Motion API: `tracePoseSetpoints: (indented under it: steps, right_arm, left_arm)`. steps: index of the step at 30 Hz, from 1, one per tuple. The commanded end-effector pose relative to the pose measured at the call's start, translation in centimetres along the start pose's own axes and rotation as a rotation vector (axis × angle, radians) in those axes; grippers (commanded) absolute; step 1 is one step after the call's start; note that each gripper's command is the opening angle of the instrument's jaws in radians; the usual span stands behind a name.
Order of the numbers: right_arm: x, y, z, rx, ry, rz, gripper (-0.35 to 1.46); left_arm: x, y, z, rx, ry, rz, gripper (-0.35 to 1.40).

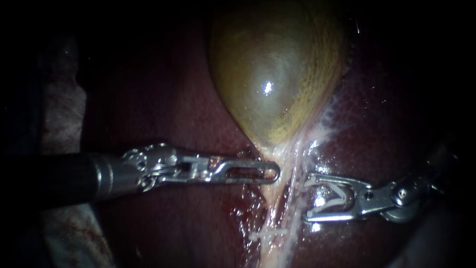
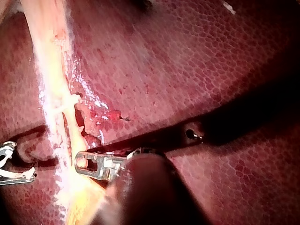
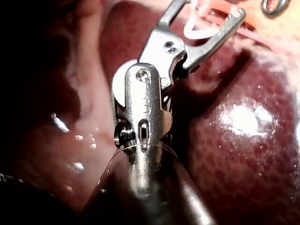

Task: Clipping second clip left tube

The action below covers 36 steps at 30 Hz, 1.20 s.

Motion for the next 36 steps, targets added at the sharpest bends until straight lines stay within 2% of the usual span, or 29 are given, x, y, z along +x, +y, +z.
tracePoseSetpoints:
  steps: [1, 9, 20, 29, 36]
  right_arm:
    - [0.00, 0.00, 0.00, 0.000, 0.000, 0.000, 0.60]
    - [0.01, -0.02, 0.01, -0.001, 0.000, 0.000, 0.60]
    - [-0.01, -0.11, 0.10, -0.007, 0.001, -0.002, 0.60]
    - [0.00, -0.16, 0.27, -0.014, 0.003, -0.001, 0.60]
    - [-0.11, -0.16, 0.40, -0.011, 0.009, 0.029, 0.60]
  left_arm:
    - [0.00, 0.01, 0.00, 0.000, 0.000, 0.000, -0.35]
    - [0.00, 0.08, -0.02, 0.000, 0.000, -0.003, -0.35]
    - [0.11, 0.36, -0.12, -0.002, -0.004, -0.008, -0.35]
    - [0.17, 0.49, -0.22, -0.004, -0.008, -0.005, -0.35]
    - [0.19, 0.56, -0.24, -0.005, -0.009, -0.003, -0.35]
